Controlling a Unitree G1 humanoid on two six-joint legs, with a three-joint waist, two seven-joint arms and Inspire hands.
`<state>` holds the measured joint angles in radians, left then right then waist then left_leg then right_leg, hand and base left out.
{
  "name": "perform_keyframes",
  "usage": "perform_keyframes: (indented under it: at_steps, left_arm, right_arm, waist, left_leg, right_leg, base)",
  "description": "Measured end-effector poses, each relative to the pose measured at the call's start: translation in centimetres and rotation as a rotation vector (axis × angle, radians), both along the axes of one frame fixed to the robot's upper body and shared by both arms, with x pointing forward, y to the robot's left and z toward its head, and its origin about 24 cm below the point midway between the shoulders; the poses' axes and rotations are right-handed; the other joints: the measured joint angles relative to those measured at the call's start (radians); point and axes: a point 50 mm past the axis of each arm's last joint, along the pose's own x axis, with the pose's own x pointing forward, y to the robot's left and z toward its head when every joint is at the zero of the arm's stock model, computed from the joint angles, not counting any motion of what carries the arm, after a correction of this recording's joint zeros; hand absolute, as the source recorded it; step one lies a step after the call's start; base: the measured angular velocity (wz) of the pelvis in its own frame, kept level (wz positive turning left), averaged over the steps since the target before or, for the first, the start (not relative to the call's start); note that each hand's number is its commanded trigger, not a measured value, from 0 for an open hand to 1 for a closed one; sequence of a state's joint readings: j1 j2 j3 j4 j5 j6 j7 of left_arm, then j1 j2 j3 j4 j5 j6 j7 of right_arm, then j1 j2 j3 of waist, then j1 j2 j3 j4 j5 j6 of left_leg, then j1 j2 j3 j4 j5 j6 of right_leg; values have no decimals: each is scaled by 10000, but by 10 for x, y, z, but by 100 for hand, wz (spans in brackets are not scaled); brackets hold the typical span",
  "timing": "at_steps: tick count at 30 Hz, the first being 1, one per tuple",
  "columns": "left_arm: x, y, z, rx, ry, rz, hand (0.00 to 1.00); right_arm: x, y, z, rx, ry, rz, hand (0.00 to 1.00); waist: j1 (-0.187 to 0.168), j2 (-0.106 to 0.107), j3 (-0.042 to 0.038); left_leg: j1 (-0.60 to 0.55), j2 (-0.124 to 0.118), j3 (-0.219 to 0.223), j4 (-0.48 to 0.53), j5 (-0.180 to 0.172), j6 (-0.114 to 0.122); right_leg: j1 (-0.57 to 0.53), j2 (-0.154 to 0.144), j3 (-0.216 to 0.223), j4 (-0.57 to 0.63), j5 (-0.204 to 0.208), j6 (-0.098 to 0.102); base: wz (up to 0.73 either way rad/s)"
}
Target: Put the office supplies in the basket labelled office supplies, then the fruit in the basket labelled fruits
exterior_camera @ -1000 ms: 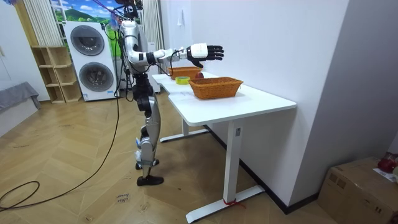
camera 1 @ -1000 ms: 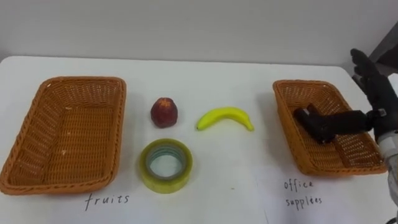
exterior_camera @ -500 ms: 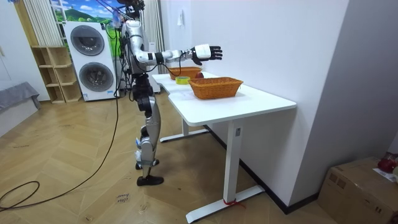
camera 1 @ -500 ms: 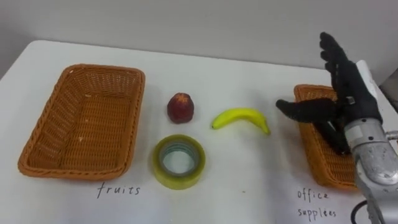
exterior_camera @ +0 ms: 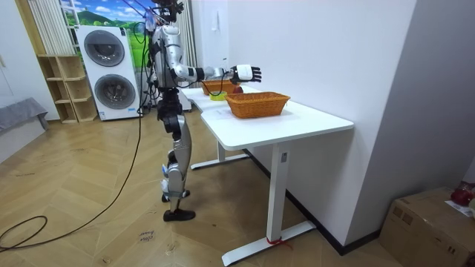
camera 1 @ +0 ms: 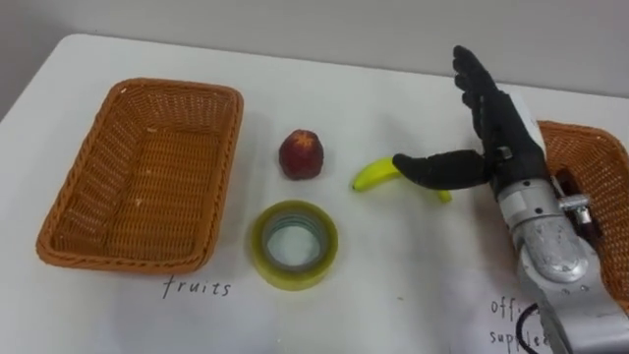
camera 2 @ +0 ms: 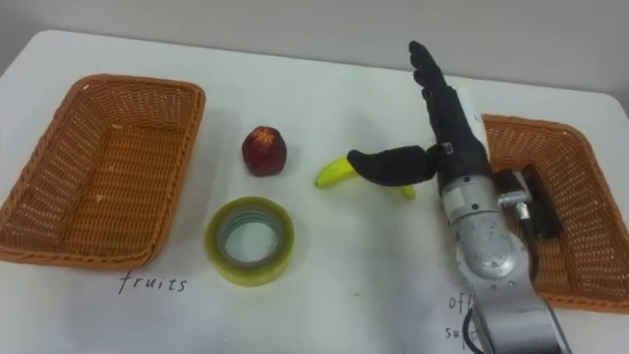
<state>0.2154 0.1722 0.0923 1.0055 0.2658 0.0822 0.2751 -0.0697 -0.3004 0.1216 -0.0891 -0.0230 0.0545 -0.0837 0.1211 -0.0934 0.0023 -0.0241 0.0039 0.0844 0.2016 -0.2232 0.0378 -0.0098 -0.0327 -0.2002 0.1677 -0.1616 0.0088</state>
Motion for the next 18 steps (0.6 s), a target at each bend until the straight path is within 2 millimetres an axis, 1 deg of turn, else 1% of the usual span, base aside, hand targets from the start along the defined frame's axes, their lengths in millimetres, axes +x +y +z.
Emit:
perform_keyframes:
  at_steps: [3,4,9,13,14,15,18]
  left_arm:
    - [6,-3,0,0,-129,-207,0]
    - [7,-5,0,19,-125,-347,0]
    - [4,-7,-2,202,12,-446,0]
    - [-4,-7,-3,260,243,-432,0]
    - [-8,-7,-3,266,322,-438,0]
    - [-11,-7,-3,261,405,-433,0]
    - [-14,-8,-3,257,489,-480,0]
  right_arm:
    - [1,6,1,164,11,247,0]
    - [1,7,1,217,19,302,0]
    - [2,16,0,169,71,731,0]
    - [3,23,0,85,-11,891,0]
    - [2,26,-1,-56,22,1021,0]
    - [1,29,-2,-144,89,1219,0]
    - [0,35,-4,-191,247,1629,0]
  waist:
    - [40,18,8]
    - [90,42,25]
    - [199,120,65]
    - [237,187,54]
    - [233,195,15]
    - [229,231,-4]
    - [244,254,-13]
  left_leg:
    - [48,0,7,-2,2,0]
    - [127,0,21,-31,2,0]
    - [306,5,37,-52,1,0]
    - [307,8,36,-41,1,1]
    - [325,8,37,-39,1,1]
    - [344,7,38,-34,1,1]
    - [339,2,39,-23,9,3]
  right_leg:
    - [43,-1,16,-5,0,0]
    - [98,-3,16,-9,0,0]
    - [274,-9,-31,-13,0,1]
    - [271,-5,-38,10,5,-5]
    - [287,-7,-38,16,8,-7]
    - [306,-9,-38,24,8,-7]
    - [314,-8,-40,29,15,-15]
  base:
    - [0]
    - [-3]
    - [0]
    - [0]
    - [0]
    - [0]
    - [0]
